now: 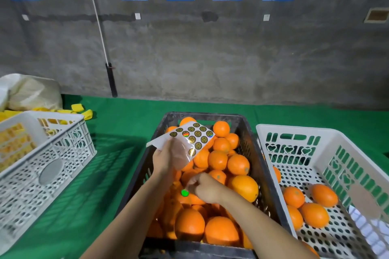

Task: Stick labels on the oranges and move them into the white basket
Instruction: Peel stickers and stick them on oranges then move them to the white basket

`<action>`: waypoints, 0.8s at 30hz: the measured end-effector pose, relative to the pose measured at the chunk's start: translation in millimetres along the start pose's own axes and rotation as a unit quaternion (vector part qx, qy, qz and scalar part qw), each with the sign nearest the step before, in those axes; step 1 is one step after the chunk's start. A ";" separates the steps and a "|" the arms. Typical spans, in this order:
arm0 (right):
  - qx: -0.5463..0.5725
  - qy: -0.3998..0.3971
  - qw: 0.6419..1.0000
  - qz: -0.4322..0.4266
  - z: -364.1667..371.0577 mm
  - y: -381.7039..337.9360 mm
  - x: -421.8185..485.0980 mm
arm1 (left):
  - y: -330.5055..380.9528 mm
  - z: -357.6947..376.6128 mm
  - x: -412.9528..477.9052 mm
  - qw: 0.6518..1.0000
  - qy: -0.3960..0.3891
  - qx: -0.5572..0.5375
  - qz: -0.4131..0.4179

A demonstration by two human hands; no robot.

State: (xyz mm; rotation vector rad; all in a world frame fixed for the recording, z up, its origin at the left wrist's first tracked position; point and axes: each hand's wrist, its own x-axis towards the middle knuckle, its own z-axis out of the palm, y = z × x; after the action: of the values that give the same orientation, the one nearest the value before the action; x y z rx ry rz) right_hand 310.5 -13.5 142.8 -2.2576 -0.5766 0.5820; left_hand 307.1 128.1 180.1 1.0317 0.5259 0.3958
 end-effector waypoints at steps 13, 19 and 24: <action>0.009 0.044 0.995 -0.089 11.5 19.4 8.9 | -10.4 3.4 -6.3 0.994 -0.074 0.074 0.014; -0.038 0.054 0.993 -0.094 11.0 12.8 3.1 | -12.4 3.7 -7.8 0.989 -0.103 0.103 0.014; 0.001 0.065 0.998 -0.025 9.6 9.9 1.9 | -12.5 3.2 -10.7 0.988 -0.117 0.102 0.019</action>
State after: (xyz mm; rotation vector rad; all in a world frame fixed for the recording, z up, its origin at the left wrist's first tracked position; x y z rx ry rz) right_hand 309.0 -13.6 129.0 -2.2530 -0.5651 0.4067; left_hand 301.1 114.3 172.7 1.2682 0.3403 0.2528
